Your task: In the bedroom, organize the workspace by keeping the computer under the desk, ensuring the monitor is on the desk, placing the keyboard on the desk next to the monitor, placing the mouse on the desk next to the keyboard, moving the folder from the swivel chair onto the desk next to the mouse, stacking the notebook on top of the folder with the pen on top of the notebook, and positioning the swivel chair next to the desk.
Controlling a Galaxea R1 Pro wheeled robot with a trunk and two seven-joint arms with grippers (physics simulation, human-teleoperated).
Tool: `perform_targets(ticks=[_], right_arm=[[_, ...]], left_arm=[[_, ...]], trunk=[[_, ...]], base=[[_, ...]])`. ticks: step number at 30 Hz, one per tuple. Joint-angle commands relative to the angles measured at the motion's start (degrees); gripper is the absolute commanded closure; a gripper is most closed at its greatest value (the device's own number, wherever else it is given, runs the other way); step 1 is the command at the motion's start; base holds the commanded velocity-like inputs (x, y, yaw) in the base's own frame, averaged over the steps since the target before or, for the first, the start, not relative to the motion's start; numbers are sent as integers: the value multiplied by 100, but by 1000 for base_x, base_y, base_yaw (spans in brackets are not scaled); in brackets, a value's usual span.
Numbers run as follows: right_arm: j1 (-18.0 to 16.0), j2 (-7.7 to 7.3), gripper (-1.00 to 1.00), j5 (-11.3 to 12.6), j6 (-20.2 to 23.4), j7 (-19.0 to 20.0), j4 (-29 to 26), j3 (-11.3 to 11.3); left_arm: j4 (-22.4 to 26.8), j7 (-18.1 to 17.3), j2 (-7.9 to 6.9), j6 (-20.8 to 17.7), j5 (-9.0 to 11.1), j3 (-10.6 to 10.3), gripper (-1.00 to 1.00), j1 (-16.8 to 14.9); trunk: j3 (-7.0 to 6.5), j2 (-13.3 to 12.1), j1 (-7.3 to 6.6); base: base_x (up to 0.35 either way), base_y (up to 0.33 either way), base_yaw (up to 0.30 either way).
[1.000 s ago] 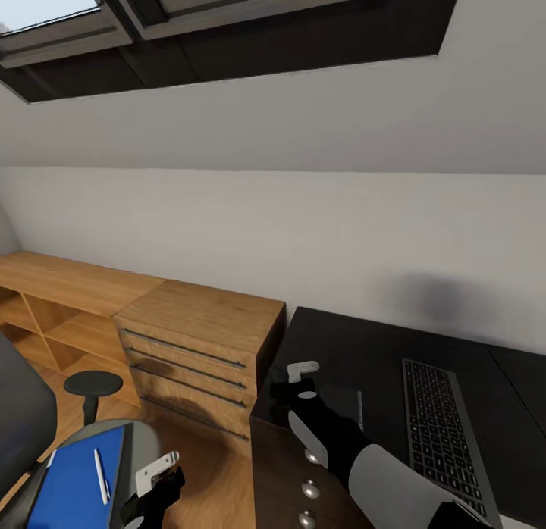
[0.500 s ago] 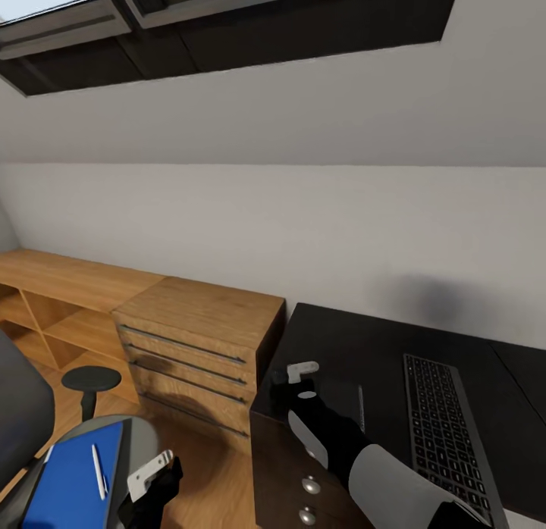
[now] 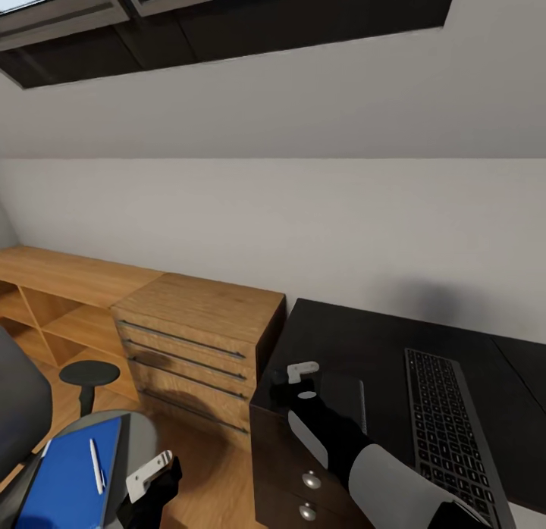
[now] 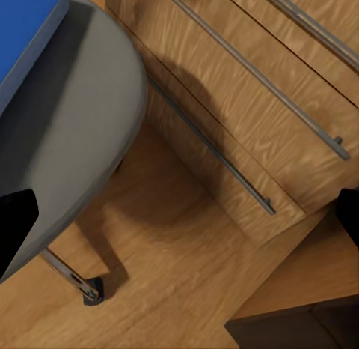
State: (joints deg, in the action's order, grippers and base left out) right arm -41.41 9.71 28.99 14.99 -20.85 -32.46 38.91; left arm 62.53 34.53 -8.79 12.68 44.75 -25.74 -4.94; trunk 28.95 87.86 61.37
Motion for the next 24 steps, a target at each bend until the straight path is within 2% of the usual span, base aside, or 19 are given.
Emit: perform_targets(ticks=[1,6,24], right_arm=[[-7,-4,100,63,14,-56,-11,38],[-7,-4,100,63,14,-67,-14,38],[-7,-4,100,50,20,-77,-23,38]], left_arm=[[5,28,-8,42,58,-27,-100,-7],[5,28,-11,41,68,-19,-100,-7],[-14,28,-17,41,91,-12,-100,-7]], trunk=[[25,45,22],[115,246,132],[115,246,132]], base=[[0,0,0],[0,0,0],[0,0,0]])
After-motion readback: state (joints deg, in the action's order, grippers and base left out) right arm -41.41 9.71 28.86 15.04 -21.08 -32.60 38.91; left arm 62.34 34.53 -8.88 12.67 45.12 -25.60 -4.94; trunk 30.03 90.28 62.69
